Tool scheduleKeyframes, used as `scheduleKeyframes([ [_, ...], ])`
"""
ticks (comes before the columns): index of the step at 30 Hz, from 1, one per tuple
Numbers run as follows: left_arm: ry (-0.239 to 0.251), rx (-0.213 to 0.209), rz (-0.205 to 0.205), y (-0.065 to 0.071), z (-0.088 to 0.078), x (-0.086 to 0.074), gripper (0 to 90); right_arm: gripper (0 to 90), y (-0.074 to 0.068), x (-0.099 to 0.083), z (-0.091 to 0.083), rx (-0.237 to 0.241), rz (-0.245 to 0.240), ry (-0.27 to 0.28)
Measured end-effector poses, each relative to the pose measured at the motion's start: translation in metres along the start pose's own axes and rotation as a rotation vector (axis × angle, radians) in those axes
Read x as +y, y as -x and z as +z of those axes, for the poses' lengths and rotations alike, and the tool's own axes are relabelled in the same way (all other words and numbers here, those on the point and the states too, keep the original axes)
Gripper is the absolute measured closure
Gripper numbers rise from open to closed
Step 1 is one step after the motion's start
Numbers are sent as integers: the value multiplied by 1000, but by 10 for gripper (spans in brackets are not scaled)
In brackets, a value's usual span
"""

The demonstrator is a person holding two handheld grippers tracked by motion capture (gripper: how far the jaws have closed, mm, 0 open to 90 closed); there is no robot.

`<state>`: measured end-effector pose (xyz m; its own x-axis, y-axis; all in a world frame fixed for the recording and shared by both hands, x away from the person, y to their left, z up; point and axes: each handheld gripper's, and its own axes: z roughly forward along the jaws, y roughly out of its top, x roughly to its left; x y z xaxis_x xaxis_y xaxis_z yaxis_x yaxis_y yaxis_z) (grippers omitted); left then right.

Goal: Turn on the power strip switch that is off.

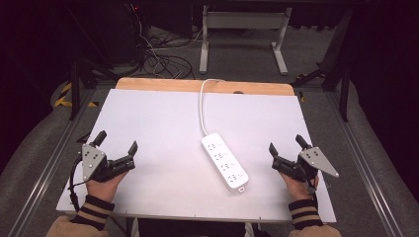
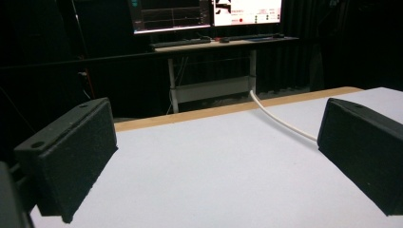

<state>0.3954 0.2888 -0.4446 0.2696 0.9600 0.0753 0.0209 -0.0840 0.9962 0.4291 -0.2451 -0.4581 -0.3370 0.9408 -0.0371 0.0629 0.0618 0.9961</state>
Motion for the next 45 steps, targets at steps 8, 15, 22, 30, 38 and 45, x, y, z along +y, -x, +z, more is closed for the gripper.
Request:
scheduleKeyframes([
  [8, -5, -11, 3, 1, 1, 0, 1, 69, 0, 0, 0, 1, -3, -7],
  [15, -7, -14, 0, 1, 2, -1, 2, 71, 0, -1, 0, 3, -2, -12],
  [22, -4, -4, 0, 0, 1, 0, 2, 72, 0, -1, 0, 3, -4, -13],
  [30, -10, -7, 4, 1, 2, -1, 3, 464, 0, -1, -2, 40, -22, -14],
  [38, -7, -13, 5, 2, 2, -1, 3, 900, -1, -2, 0, 65, -37, -62],
  [45, -11, -11, 11, 2, 3, -1, 3, 900, 7, 12, -6, 49, -25, -98],
])
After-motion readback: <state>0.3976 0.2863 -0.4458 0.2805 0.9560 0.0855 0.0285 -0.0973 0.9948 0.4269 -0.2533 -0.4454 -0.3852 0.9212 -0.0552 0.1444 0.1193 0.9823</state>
